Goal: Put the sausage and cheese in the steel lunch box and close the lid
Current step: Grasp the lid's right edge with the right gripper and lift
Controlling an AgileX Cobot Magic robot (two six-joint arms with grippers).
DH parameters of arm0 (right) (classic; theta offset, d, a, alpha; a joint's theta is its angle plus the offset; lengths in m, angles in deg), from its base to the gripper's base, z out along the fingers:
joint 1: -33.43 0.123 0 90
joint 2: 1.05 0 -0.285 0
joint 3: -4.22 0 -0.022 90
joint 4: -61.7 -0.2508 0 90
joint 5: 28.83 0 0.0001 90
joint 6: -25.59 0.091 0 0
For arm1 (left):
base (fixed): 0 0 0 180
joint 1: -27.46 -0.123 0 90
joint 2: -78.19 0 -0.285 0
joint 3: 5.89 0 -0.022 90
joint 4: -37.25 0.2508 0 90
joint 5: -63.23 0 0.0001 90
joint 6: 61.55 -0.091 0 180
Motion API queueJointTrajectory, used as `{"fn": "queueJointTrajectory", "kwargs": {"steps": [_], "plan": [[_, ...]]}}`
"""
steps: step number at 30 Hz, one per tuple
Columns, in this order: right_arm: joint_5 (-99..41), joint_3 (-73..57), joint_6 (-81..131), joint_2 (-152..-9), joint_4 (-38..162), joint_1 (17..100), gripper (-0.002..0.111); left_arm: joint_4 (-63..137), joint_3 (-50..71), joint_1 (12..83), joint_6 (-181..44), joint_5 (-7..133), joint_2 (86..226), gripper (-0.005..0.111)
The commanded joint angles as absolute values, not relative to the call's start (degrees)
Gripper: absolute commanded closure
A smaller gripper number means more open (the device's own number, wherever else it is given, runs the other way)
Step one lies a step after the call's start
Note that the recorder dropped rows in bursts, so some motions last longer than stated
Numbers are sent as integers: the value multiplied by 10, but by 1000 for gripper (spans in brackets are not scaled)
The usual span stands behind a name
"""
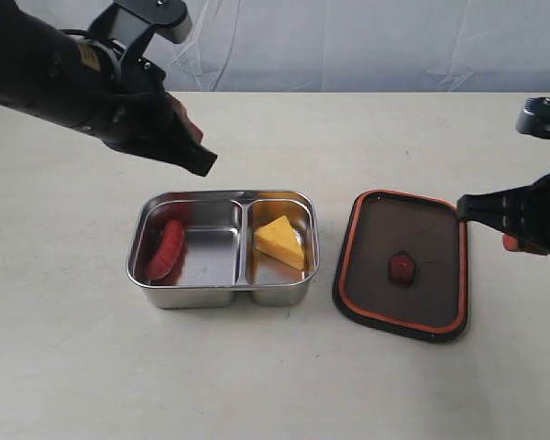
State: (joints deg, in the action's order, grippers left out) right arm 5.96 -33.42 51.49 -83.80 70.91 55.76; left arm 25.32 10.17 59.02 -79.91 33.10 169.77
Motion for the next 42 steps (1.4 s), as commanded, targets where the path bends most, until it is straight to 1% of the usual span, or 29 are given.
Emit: {"fn": "queueJointTrajectory", "kwargs": {"steps": [1,5,7,12,18,20,22,23,26,27,29,31,34,39,42], "plan": [[53,-278,444,-928,673,545,95,258,130,590,-791,322,1667,107],[56,-252,444,-1006,673,545,70,258,157,590,-791,315,1652,107],[54,-251,444,-1038,673,545,64,259,169,590,-791,315,1647,107],[41,-251,444,-1095,673,545,65,263,191,590,-791,327,1645,107],[25,-251,444,-1128,672,545,65,265,201,590,-791,333,1645,107],[23,-251,444,-1136,672,545,67,265,201,590,-791,333,1645,107],[21,-251,444,-1146,672,545,76,265,201,590,-791,333,1645,107],[21,-251,444,-1149,672,545,81,262,201,590,-791,333,1645,107],[21,-251,444,-1154,672,545,105,238,201,590,-789,326,1645,107],[21,-251,444,-1154,672,545,109,228,201,590,-785,325,1645,107],[22,-251,444,-1151,674,545,109,199,201,590,-785,323,1645,106],[26,-251,444,-1147,678,545,109,166,201,590,-785,324,1645,102],[26,-251,445,-1124,680,545,109,114,190,590,-785,324,1645,93],[26,-251,445,-1057,690,545,109,61,165,590,-786,324,1645,69],[30,-251,447,-1017,705,545,109,42,151,590,-786,324,1645,62]]}}
